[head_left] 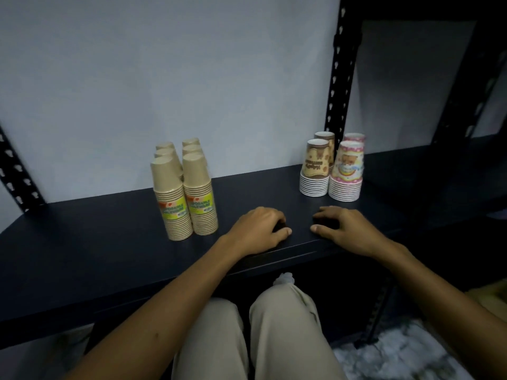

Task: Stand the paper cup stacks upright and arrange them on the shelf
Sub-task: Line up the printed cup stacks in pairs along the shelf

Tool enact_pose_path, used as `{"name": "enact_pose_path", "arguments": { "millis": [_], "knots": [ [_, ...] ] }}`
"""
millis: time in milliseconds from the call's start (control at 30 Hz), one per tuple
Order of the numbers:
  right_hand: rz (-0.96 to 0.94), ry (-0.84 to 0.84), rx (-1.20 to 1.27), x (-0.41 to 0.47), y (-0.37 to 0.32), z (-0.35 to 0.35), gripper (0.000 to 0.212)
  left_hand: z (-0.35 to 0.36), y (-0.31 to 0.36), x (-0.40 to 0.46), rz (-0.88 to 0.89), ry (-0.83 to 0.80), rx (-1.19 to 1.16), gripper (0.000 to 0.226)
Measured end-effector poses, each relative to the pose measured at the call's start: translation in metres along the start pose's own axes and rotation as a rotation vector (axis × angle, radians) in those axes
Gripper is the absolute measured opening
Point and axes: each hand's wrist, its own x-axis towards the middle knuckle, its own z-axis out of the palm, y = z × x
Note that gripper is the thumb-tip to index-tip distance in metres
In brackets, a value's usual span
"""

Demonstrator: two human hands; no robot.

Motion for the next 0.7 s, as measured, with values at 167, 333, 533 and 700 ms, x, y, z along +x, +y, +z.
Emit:
{"name": "enact_pose_path", "arguments": {
  "millis": [167, 333, 533, 700],
  "knots": [
    [0.073, 0.027, -0.06, -0.004, 0.023, -0.017, 0.048, 0.017, 0.015, 0.042, 0.009, -0.017, -0.013, 0.045],
    [0.215, 0.16, -0.024, 0.003, 0.048, -0.023, 0.05, 0.025, 0.016, 0.081, -0.159, 0.029, -0.077, 0.051],
    [0.253, 0.334, 0.186, 0.023, 0.051, -0.025, 0.062, 0.036, 0.009, 0.123, -0.434, 0.266, -0.604, 0.064],
    [0.292, 0.387, 0.388, 0.048, 0.05, -0.029, 0.07, 0.042, 0.004, 0.148, -0.467, 0.305, -0.836, 0.089]
  ]
}}
